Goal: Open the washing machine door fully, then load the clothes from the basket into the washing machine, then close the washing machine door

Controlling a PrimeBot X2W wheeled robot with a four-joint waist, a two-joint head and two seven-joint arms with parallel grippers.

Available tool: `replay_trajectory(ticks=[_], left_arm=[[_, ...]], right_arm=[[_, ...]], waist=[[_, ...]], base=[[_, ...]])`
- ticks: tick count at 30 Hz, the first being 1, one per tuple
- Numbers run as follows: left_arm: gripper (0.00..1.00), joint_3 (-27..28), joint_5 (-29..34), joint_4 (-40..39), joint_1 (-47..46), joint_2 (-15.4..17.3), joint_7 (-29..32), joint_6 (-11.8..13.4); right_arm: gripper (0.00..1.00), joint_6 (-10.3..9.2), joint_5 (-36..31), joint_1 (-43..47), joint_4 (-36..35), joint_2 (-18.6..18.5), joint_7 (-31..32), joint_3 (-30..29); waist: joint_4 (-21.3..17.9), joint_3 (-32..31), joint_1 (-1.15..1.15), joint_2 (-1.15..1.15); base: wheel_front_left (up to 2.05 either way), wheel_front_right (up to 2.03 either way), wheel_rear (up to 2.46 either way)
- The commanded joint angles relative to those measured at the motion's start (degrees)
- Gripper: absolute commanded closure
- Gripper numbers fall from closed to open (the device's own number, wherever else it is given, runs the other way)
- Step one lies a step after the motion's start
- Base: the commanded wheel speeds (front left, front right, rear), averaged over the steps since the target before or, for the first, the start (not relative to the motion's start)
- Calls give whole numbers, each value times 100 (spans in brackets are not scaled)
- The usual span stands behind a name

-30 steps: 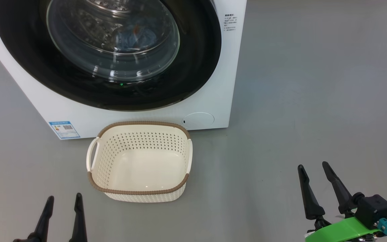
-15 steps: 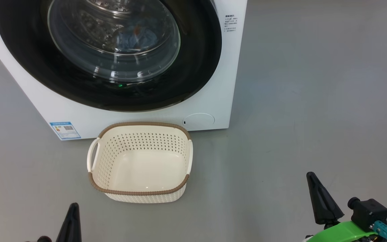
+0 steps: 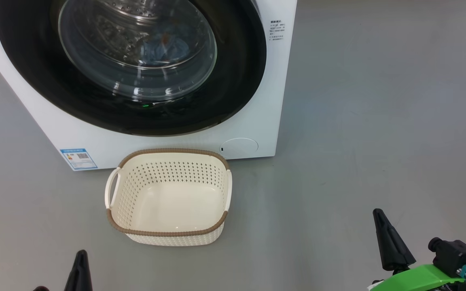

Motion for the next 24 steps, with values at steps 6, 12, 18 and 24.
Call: replay_trajectory(ticks=[6,12,18,24], left_arm=[[100,89,-516,-44,-233,91,121,-38],[100,108,-904,10,-298,97,222,-54],[100,127,-1289,63,-363,103,323,-71],[100,146,-1677,116,-428,109,424,-87]], right_arm=[[100,-1,552,-115,-90,-71,94,6],[100,-2,951,-145,-58,-86,176,-1],[100,-2,1346,-175,-27,-99,261,-12],[100,-3,1739,-204,5,-109,349,-26]], waist=[[-4,-18,-1,0],[-8,-35,-1,0],[-11,-51,-1,0],[-15,-68,-1,0]], base=[[0,0,0],[0,0,0],[0,0,0],[0,0,0]])
